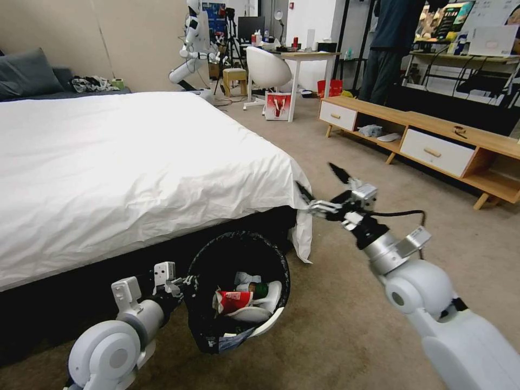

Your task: Pick up the trash bin and place the garbage on the floor into it.

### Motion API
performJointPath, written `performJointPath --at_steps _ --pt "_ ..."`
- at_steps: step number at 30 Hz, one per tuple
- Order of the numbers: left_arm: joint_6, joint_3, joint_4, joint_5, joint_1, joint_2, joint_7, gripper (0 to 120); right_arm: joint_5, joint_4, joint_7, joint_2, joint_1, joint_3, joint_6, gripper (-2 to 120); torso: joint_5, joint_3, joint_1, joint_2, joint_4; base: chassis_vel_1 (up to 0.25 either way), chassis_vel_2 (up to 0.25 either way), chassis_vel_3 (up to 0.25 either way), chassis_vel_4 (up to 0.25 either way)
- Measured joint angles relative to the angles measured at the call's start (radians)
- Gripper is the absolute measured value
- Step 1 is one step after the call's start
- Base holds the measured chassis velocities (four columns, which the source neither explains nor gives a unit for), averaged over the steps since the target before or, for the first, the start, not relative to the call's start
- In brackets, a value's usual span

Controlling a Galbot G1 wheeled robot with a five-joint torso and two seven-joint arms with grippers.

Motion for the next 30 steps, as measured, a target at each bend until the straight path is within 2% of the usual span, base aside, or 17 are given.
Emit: performJointPath --at_steps 1,2,3,4,5,9,25,30 --pt "0.0 -0.004 -0.003 -0.001 0.001 -0.001 0.0 2 0.084 0.037 0.123 -0.008 -0.013 0.026 -0.16 100 -0.0004 0.0 0.0 0.0 0.0002 0.0 0.0 0.0 0.0" --pt "0.0 -0.006 -0.004 -0.002 0.001 -0.001 0.0 2 0.123 0.051 0.167 -0.011 -0.02 0.04 -0.228 100 -0.0003 0.0 0.0 0.0 0.0003 0.0 0.0 0.0 0.0" --pt "0.0 -0.006 -0.004 -0.002 0.001 -0.001 0.0 2 0.123 0.051 0.167 -0.011 -0.02 0.04 -0.228 100 -0.0003 0.0 0.0 0.0 0.0003 0.0 0.0 0.0 0.0" --pt "0.0 -0.009 -0.005 -0.003 0.001 -0.002 0.0 2 0.155 0.063 0.205 -0.015 -0.029 0.067 -0.316 100 -0.0001 0.0 0.0 0.0 0.0007 0.0 0.0 0.0 0.0" --pt "0.0 -0.011 -0.005 -0.003 0.0 -0.002 0.0 2 0.167 0.069 0.218 -0.018 -0.036 0.087 -0.367 100 -0.0003 0.0 0.0 0.0 0.0006 0.0 0.0 0.0 0.0" --pt "0.001 -0.017 -0.008 -0.007 0.0 -0.004 0.0 2 0.173 0.072 0.222 -0.029 -0.055 0.128 -0.442 100 -0.0002 0.0 0.0 0.0 0.0005 0.0 0.0 0.0 0.0" --pt "0.001 -0.035 -0.014 -0.025 0.002 0.001 0.0 2 0.17 0.051 0.182 -0.084 -0.099 0.243 -0.446 100 -0.0002 0.0 0.0 0.0 0.0006 0.0 0.0 0.0 0.0" --pt "0.0 -0.045 -0.014 -0.031 0.003 -0.002 0.002 2 0.171 0.04 0.183 -0.123 -0.197 0.344 -0.442 100 0.0 0.0 0.0 0.0 0.0005 0.0 0.0 0.0 0.0"
